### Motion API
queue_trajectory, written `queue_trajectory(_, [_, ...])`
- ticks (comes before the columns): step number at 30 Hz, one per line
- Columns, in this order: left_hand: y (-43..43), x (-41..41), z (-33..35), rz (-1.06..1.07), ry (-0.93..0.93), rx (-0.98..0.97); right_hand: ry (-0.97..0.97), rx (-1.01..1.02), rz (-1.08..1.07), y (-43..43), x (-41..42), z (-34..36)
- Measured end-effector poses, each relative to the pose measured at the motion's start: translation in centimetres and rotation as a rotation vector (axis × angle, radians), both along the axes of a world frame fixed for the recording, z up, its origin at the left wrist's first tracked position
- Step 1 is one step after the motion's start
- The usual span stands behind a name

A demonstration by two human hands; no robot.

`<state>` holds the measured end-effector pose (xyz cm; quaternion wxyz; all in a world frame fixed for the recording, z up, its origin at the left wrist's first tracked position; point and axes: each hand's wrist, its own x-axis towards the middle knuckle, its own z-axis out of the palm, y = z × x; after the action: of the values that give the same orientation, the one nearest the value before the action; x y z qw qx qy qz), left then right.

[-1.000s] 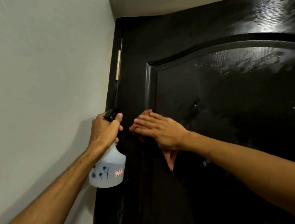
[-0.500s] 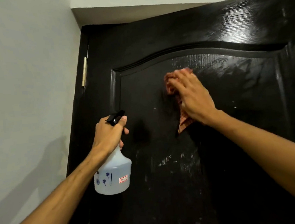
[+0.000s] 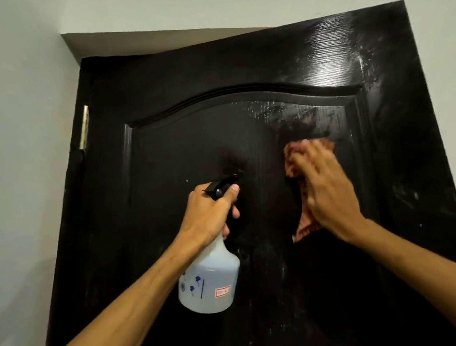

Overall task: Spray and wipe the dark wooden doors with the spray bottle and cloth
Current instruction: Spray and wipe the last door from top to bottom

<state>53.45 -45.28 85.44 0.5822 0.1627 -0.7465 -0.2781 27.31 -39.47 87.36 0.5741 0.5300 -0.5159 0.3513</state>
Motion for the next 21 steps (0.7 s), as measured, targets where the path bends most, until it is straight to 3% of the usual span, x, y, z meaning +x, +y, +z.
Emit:
queue_trajectory(2, [1.2, -2.5, 0.3, -0.045, -0.01, -0.011, 0.243, 0.175, -0.045, 0.9, -1.9, -2.5])
queue_trajectory(3, [1.8, -3.8, 0.5, -0.069, -0.02, -0.008, 0.265, 0.154, -0.051, 1.8, -3.2, -2.1])
queue_trajectory(6, [3.3, -7.0, 1.1, -0.138, -0.039, 0.011, -0.219, -0.139, 0.077, 4.4, -5.8, 1.0])
queue_trajectory(7, [3.7, -7.7, 1.2, -0.148, -0.033, 0.007, -0.33, -0.201, 0.083, 4.4, -5.7, 1.1])
queue_trajectory(8, [4.0, -8.3, 1.4, -0.155, -0.022, 0.003, -0.319, -0.207, 0.054, 4.0, -5.3, 0.4])
queue_trajectory(11, [4.1, -8.6, 1.9, -0.129, 0.012, 0.017, 0.114, 0.137, 0.005, 2.2, -3.8, -3.6])
queue_trajectory(13, [3.4, -8.0, 2.2, -0.087, 0.023, 0.037, 0.289, 0.225, -0.054, 2.5, -4.1, -1.7])
queue_trajectory(14, [3.0, -7.5, 2.2, -0.071, 0.028, 0.044, 0.21, 0.15, -0.061, 2.6, -4.2, 0.4])
queue_trajectory(17, [1.2, -5.2, 2.7, -0.022, 0.067, 0.048, -0.261, -0.145, 0.015, 1.5, -2.3, 5.5])
queue_trajectory(19, [-0.2, -2.9, 3.1, 0.013, 0.088, 0.043, -0.115, -0.108, 0.029, -2.0, 1.2, 4.3])
queue_trajectory(21, [-1.7, -0.2, 3.1, 0.048, 0.105, 0.042, 0.278, 0.169, 0.033, -6.1, 5.2, 0.6])
